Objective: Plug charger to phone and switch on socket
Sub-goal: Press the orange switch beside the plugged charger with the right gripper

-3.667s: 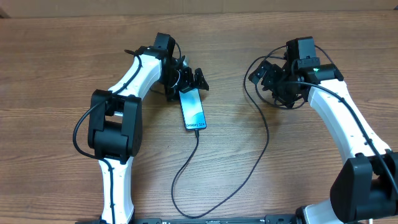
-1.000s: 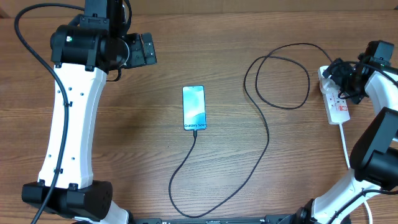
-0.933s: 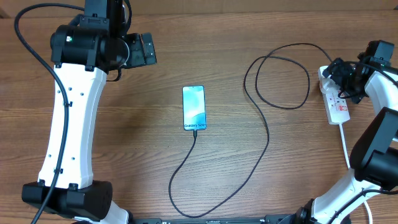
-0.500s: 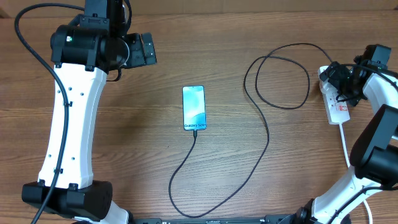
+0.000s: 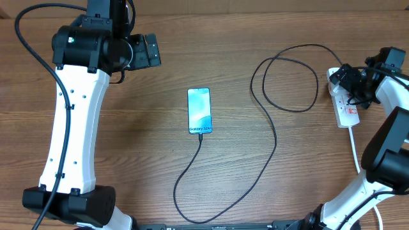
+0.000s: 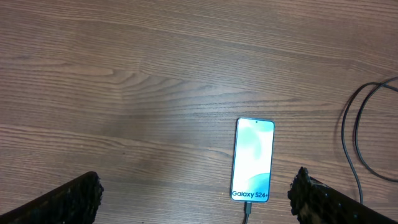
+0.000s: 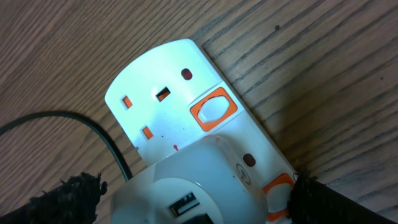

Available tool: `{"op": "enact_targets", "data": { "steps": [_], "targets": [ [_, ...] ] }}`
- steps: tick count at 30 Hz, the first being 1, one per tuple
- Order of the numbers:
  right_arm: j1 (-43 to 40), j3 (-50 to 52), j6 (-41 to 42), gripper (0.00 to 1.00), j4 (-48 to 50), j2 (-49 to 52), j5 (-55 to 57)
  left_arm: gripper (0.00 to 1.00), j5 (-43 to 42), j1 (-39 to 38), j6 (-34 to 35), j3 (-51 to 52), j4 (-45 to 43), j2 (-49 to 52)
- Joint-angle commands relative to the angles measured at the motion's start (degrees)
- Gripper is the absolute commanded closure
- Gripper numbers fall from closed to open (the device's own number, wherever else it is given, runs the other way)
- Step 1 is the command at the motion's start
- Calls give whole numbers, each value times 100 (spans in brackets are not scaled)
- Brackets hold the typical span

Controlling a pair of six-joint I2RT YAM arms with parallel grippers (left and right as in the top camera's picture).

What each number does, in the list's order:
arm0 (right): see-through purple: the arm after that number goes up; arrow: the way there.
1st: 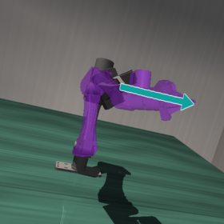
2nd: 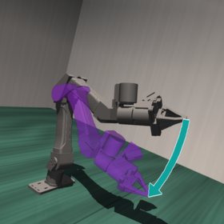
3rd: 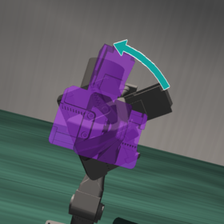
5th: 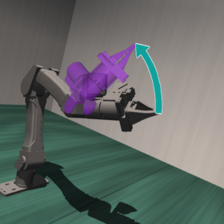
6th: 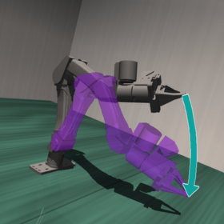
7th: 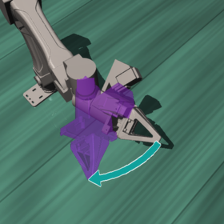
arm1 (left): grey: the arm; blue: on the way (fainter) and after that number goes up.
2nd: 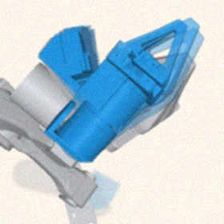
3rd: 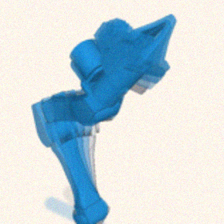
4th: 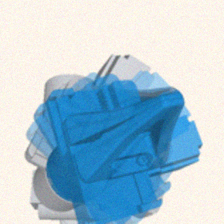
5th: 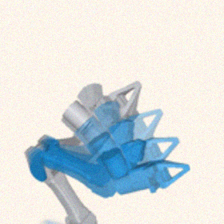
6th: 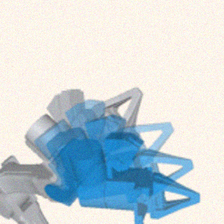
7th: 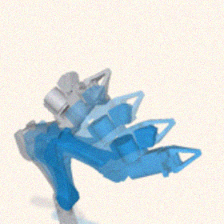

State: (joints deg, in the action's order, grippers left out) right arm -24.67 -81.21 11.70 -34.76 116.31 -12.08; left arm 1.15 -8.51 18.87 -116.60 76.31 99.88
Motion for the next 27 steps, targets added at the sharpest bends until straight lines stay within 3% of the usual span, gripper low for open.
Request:
{"op": "enact_targets", "data": {
  "steps": [1,27],
  "targets": [
    [175,63,20,2,-133,238,-953,0,76,13,-131,17,-2,20],
    [170,-186,-4,2,-476,179,-953,0,76,13,-131,17,0,20]
  ]
}}
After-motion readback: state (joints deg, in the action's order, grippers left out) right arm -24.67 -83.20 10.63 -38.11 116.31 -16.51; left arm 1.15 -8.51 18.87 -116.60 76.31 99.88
